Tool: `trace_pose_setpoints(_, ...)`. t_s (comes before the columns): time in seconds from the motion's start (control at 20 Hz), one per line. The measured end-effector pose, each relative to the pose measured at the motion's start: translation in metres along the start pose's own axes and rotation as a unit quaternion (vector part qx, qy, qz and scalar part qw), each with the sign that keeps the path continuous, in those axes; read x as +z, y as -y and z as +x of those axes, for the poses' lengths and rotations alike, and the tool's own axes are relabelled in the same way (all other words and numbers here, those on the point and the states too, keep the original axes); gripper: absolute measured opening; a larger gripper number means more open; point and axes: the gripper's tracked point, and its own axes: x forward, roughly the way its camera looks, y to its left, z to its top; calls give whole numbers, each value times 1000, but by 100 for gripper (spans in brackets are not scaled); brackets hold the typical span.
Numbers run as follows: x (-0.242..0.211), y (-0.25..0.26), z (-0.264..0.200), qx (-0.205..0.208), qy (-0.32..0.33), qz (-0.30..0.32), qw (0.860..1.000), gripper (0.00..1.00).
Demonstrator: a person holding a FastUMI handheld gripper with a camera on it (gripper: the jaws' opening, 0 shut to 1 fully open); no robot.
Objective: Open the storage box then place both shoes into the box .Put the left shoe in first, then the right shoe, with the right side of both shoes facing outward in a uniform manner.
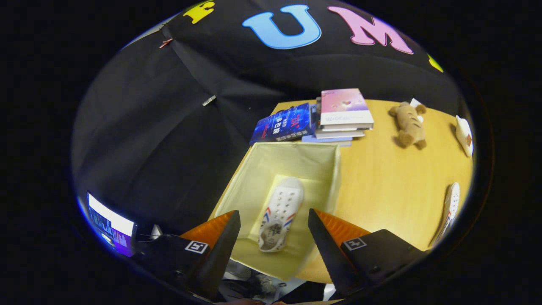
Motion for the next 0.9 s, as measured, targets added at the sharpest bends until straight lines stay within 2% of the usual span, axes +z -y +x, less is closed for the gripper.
trace_pose_setpoints(0.15, 13, 63, -40, -51, 38, -28, 998, 99)
trace_pose_setpoints(0.35, 4, 145, -92, -124, 58, -46, 990, 99)
trace_pose_setpoints(0.65, -40, 260, -146, -215, 36, -58, 974, 99)
trace_pose_setpoints(0.9, -82, 359, -181, -279, 7, -26, 960, 99)
